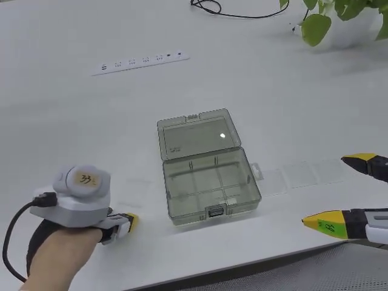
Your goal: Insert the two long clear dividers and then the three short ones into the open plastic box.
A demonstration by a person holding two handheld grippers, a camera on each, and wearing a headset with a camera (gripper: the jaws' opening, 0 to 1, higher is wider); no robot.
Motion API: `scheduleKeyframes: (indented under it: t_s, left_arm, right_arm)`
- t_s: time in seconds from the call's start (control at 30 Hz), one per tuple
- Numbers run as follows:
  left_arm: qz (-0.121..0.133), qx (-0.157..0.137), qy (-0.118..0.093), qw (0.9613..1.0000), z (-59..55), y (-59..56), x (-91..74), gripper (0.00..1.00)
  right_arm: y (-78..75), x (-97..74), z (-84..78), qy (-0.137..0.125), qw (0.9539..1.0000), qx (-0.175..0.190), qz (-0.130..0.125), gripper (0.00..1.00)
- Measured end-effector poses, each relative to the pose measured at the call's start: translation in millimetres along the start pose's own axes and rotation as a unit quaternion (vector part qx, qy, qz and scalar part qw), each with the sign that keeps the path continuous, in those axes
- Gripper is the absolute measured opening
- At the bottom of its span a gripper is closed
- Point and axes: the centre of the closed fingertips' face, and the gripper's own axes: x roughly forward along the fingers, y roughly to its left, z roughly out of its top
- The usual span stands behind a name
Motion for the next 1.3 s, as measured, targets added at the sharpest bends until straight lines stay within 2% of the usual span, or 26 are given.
scheduleKeyframes:
  t_s: [0.43, 0.87, 0.93, 1.13, 1.3]
  left_arm:
    - [-0.003, -0.006, -0.003, 1.0000, -0.2, -0.2, -1.1, 0.31]
    - [-0.007, -0.012, -0.015, 0.9998, 3.1, 1.0, -2.8, 0.30]
    - [-0.008, -0.012, -0.018, 0.9997, 3.9, 0.8, -3.9, 0.30]
    - [-0.009, -0.015, -0.035, 0.9992, 12.6, 2.4, -9.9, 0.30]
    - [-0.011, -0.013, -0.059, 0.9981, 23.9, 2.9, -17.9, 0.30]
  right_arm:
    - [0.8, -0.3, -1.5, 0.001, 1.0000, 0.003, 0.001, 0.98]
    - [3.7, 3.6, -0.3, 0.004, 1.0000, 0.000, 0.006, 0.98]
    - [-0.2, 4.3, -1.3, 0.003, 1.0000, 0.000, 0.007, 0.98]
    - [4.7, 8.0, 2.7, 0.000, 1.0000, 0.002, 0.010, 0.98]
    - [9.6, 13.0, 7.5, -0.005, 0.9999, 0.007, 0.012, 0.97]
